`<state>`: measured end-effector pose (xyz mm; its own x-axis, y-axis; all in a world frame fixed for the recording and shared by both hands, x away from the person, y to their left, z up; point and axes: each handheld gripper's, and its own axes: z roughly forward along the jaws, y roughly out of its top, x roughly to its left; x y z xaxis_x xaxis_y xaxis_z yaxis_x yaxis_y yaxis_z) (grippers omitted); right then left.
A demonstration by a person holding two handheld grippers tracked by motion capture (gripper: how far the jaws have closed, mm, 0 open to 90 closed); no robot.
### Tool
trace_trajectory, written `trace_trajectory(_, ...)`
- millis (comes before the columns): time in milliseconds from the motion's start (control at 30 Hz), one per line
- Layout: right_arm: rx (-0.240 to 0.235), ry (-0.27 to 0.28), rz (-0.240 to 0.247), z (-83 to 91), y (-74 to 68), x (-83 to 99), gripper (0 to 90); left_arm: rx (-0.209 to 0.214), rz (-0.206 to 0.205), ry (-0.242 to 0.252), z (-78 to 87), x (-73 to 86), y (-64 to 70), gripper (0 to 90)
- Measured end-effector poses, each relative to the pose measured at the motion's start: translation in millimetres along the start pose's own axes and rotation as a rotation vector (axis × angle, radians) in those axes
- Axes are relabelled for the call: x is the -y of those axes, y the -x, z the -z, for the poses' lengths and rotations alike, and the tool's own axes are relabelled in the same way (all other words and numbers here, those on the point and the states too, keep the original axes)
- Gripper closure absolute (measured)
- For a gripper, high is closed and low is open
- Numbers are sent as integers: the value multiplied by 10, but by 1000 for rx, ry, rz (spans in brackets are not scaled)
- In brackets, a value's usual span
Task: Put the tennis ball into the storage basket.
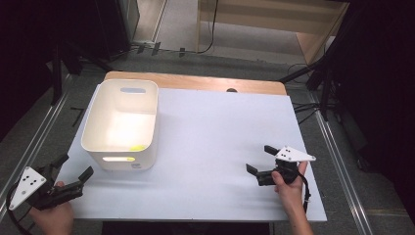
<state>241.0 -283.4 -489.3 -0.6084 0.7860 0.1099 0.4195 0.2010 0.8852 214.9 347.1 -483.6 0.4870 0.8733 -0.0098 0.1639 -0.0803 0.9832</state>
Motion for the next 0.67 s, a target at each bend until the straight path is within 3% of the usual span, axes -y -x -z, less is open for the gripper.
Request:
trace_trajectory(467, 70, 58, -60, 343, 116, 225, 0, 7, 10, 6, 8, 1, -12, 85)
trace_trajectory(567, 120, 55, -72, 454, 155, 310, 0, 8, 12, 6, 8, 0, -18, 86)
trace_trajectory(667, 133, 54, -76, 508, 167, 358, 0, 8, 14, 6, 8, -1, -21, 86)
